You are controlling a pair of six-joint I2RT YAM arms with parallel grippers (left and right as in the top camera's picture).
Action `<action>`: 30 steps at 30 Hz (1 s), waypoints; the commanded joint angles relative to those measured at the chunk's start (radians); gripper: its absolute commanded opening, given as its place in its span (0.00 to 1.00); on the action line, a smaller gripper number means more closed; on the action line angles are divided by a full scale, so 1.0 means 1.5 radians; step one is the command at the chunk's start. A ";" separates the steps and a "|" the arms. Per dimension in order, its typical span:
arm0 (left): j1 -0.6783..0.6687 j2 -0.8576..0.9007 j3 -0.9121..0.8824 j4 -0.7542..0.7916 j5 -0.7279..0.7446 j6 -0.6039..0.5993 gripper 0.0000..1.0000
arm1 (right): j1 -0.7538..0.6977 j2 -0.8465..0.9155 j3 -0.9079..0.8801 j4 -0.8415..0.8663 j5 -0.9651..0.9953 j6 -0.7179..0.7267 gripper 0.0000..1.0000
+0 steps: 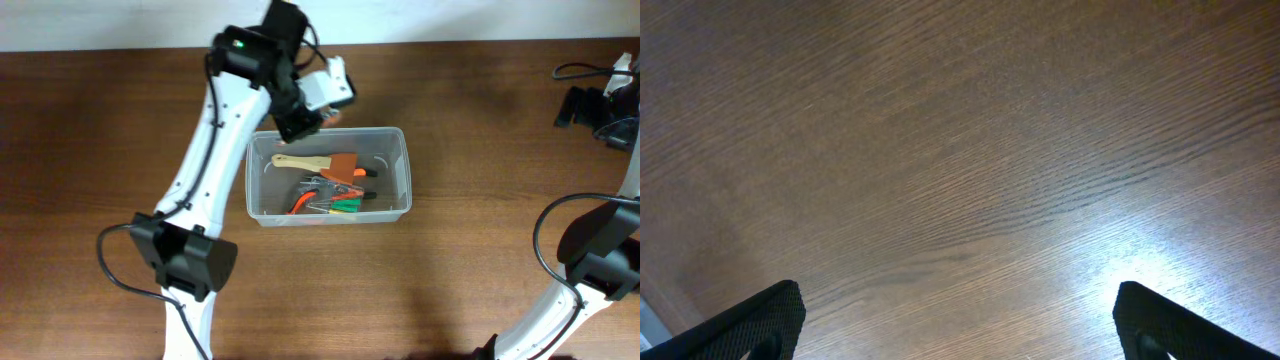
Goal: Pack container
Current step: 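Lift the socket rail and carry it right over the container, then lower the socket rail into the container and open the left gripper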
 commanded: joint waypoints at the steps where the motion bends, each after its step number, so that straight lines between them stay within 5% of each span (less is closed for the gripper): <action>1: -0.016 -0.001 -0.004 -0.001 0.048 0.049 0.02 | 0.004 -0.006 -0.003 0.000 -0.001 0.004 0.99; 30: -0.020 0.176 -0.044 0.013 0.049 0.046 0.03 | 0.004 -0.006 -0.003 0.000 -0.002 0.004 0.99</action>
